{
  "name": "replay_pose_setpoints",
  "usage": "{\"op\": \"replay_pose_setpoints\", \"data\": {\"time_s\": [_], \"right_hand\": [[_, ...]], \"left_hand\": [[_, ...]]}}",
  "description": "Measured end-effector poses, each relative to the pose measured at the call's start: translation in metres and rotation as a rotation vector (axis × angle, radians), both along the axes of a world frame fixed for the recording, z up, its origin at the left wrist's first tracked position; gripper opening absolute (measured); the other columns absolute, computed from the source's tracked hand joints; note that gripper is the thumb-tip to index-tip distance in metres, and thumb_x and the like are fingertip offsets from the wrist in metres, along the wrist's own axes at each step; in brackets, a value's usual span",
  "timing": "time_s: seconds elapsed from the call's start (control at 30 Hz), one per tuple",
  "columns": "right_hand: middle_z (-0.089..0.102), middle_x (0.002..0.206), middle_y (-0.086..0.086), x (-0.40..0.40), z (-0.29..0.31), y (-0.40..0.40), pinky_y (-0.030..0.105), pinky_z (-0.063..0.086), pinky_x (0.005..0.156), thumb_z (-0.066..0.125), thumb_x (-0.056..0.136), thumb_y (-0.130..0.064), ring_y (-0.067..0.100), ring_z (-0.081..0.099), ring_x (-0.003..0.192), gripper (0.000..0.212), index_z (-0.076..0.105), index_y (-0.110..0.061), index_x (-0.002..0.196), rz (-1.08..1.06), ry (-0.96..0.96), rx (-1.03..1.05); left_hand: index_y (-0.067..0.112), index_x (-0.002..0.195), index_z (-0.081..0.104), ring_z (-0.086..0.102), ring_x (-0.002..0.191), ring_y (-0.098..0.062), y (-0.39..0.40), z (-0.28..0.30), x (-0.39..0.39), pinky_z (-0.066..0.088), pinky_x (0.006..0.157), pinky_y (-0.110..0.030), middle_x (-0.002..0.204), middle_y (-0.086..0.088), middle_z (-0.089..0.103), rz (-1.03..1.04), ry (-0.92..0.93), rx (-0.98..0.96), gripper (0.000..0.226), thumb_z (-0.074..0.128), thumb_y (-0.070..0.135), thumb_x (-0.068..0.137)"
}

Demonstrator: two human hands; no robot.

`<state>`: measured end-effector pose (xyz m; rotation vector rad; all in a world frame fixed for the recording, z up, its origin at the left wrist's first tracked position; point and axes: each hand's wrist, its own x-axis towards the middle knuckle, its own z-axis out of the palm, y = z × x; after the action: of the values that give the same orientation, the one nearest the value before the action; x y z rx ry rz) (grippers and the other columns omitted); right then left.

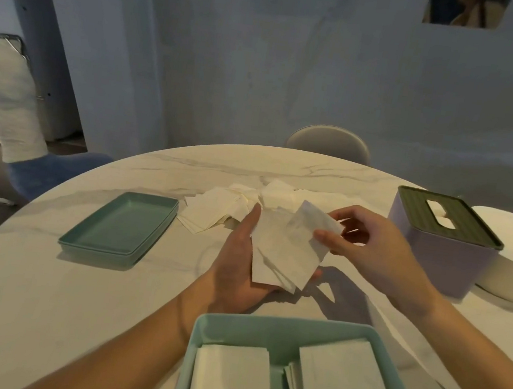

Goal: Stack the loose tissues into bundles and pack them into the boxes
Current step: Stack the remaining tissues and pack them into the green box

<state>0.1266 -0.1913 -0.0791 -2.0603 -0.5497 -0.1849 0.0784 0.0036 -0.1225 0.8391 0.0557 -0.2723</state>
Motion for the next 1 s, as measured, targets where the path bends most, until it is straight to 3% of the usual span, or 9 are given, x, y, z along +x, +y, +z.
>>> {"op": "replay_pose_setpoints", "data": {"time_s": [0.1,0.2,0.3,0.37,0.43,0.57,0.67,0.8,1.0], "right_hand": [[0.071,0.097,-0.011,0.001,0.011,-0.005,0.017,0.057,0.068,0.073,0.087,-0.035,0.01,0.069,0.086,0.019,0.071,-0.023,0.103,0.103,0.067,0.069],[0.073,0.092,-0.006,-0.002,0.022,-0.009,0.021,0.054,0.069,0.072,0.084,-0.029,0.011,0.066,0.084,0.025,0.072,-0.013,0.103,0.358,0.263,0.233],[0.071,0.089,-0.001,-0.012,0.02,-0.003,0.023,0.049,0.067,0.071,0.088,-0.027,0.012,0.062,0.081,0.026,0.071,-0.009,0.106,0.481,0.302,0.274],[0.073,0.092,-0.003,-0.017,0.01,0.005,0.019,0.049,0.063,0.073,0.089,-0.031,0.014,0.065,0.083,0.022,0.073,-0.016,0.105,0.396,0.238,0.222],[0.073,0.095,-0.011,-0.015,0.0,0.012,0.017,0.05,0.062,0.077,0.085,-0.039,0.013,0.065,0.088,0.02,0.074,-0.028,0.102,0.216,0.097,0.098],[0.066,0.1,-0.019,-0.006,-0.01,0.011,0.019,0.044,0.07,0.078,0.079,-0.052,0.006,0.058,0.09,0.026,0.07,-0.039,0.1,0.059,-0.142,-0.034],[0.064,0.104,-0.017,0.001,-0.014,0.005,0.023,0.055,0.074,0.075,0.082,-0.052,0.005,0.06,0.094,0.03,0.068,-0.036,0.107,0.062,-0.067,-0.001],[0.073,0.093,-0.015,0.01,-0.008,-0.005,0.014,0.054,0.075,0.071,0.092,-0.034,0.004,0.066,0.091,0.011,0.076,-0.029,0.101,0.143,0.035,-0.006],[0.075,0.093,-0.016,0.013,-0.003,-0.011,0.011,0.053,0.072,0.072,0.092,-0.032,0.002,0.068,0.086,0.012,0.078,-0.029,0.101,0.195,0.078,-0.07]], "left_hand": [[0.02,0.137,0.055,0.059,0.115,-0.042,-0.001,0.001,-0.002,0.04,0.103,-0.068,0.124,-0.019,0.066,-0.013,-0.018,-0.035,0.072,0.031,0.074,0.096],[0.02,0.127,0.058,0.072,0.097,-0.028,-0.003,0.003,-0.001,0.06,0.085,-0.048,0.108,-0.012,0.074,0.001,-0.036,0.045,0.068,0.024,0.072,0.098],[0.017,0.115,0.061,0.077,0.086,-0.016,-0.005,0.003,0.002,0.063,0.079,-0.033,0.095,-0.003,0.079,-0.002,-0.066,0.112,0.054,0.043,0.066,0.099],[0.014,0.134,0.06,0.069,0.119,-0.03,-0.003,-0.003,0.006,0.054,0.104,-0.051,0.129,-0.014,0.071,0.033,-0.006,0.154,0.086,0.076,0.073,0.074],[0.018,0.147,0.051,0.051,0.137,-0.042,-0.005,-0.007,0.01,0.037,0.115,-0.065,0.151,-0.02,0.051,0.03,0.014,0.17,0.115,0.083,0.08,0.056],[0.014,0.128,0.058,0.064,0.103,-0.034,-0.007,0.006,0.0,0.057,0.089,-0.047,0.123,-0.027,0.064,-0.069,-0.033,0.091,0.08,0.039,0.079,0.086],[0.012,0.117,0.066,0.073,0.083,-0.027,-0.006,0.011,-0.007,0.062,0.076,-0.036,0.097,-0.015,0.073,-0.184,-0.066,0.112,0.062,0.055,0.067,0.089],[0.014,0.127,0.063,0.069,0.096,-0.025,-0.005,0.012,-0.011,0.058,0.087,-0.037,0.111,-0.014,0.071,-0.254,-0.063,0.193,0.048,0.064,0.043,0.089],[0.014,0.11,0.079,0.069,0.092,-0.023,-0.003,0.008,-0.007,0.058,0.085,-0.035,0.109,-0.014,0.07,-0.365,-0.053,0.21,0.035,0.077,0.038,0.085]]}}
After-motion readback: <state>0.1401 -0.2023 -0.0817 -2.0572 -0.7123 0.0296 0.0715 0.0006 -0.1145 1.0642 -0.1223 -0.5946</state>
